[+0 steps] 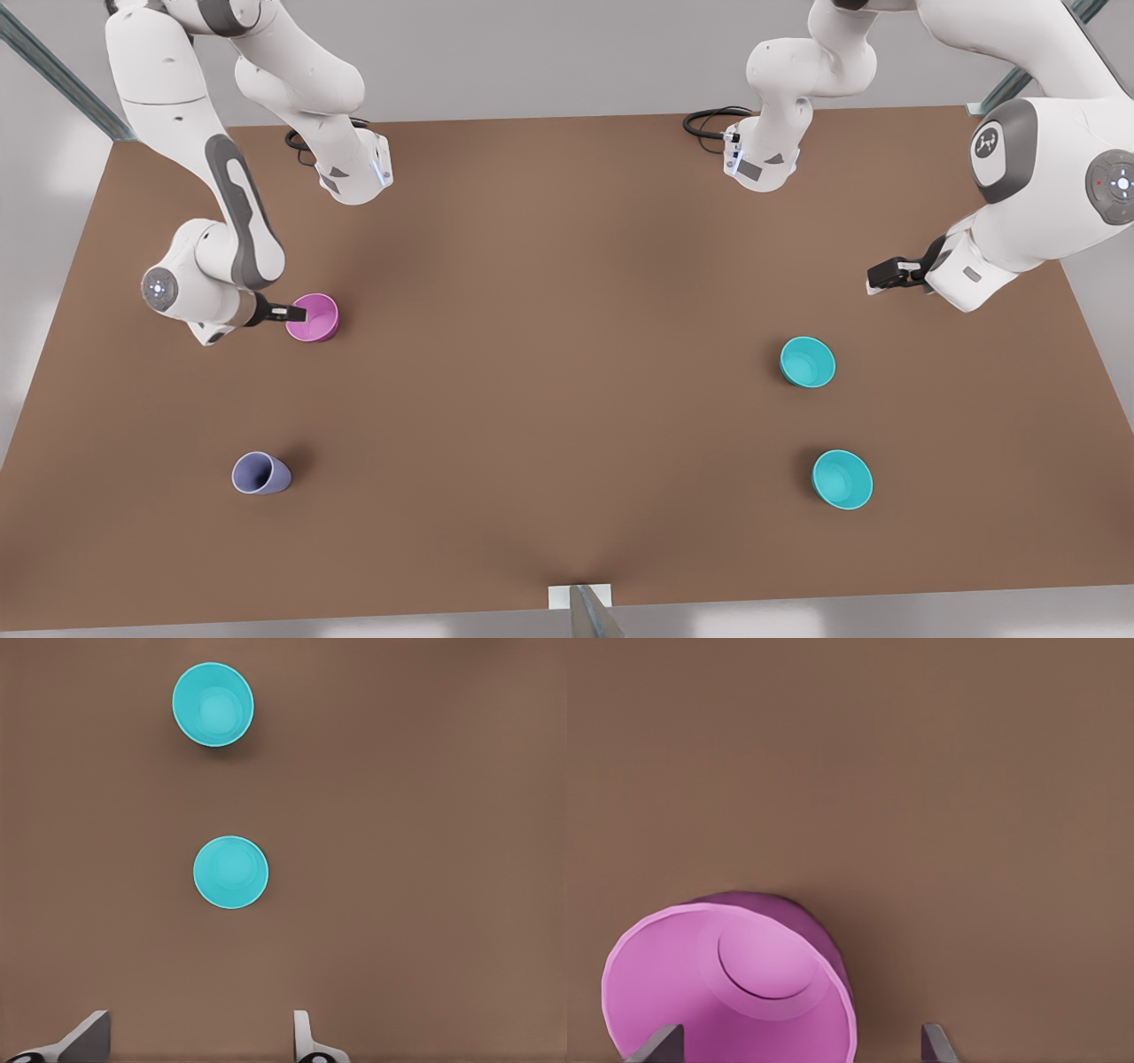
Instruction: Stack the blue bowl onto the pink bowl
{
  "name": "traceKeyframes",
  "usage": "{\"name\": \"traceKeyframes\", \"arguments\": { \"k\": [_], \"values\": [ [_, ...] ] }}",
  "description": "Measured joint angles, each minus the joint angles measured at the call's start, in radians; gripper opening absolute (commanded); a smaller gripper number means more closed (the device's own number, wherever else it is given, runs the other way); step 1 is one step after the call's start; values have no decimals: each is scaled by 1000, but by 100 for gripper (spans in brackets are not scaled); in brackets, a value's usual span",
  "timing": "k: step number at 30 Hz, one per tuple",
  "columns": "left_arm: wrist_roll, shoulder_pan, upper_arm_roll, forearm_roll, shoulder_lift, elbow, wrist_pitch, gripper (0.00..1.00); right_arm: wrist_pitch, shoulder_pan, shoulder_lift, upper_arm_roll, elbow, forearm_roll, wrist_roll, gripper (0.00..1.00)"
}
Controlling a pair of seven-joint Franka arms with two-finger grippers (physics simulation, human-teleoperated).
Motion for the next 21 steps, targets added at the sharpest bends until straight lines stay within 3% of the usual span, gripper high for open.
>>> {"name": "traceKeyframes", "arguments": {
  "k": [4, 5, 6, 7, 8, 16, 19, 21],
  "values": [
    [0, 0, 0, 0, 6, 0, 0, 100, 25, 0, 59, 1, 0, 0, -10, 100],
    [0, 0, 0, 0, 6, 0, 0, 100, 34, 0, 73, 1, 0, 0, -12, 94],
    [0, 0, 0, 0, 6, 0, 0, 100, 41, 0, 86, 1, 3, 3, -16, 57],
    [0, 0, 0, 0, 6, 0, 0, 100, 47, 0, 96, 1, 7, 10, -21, 32],
    [0, 0, 0, 0, 6, 0, 0, 100, 52, 1, 101, 2, 11, 18, -27, 21],
    [0, 4, 0, 0, 12, -3, 0, 100, -37, 32, 94, 17, 167, 97, -73, 21],
    [0, 12, 0, 0, 16, -3, 0, 100, -148, 183, 111, 21, 339, 269, -75, 21],
    [0, 12, 0, 0, 18, -3, 0, 100, -195, 321, 205, 21, 502, 409, -70, 21]
  ]
}}
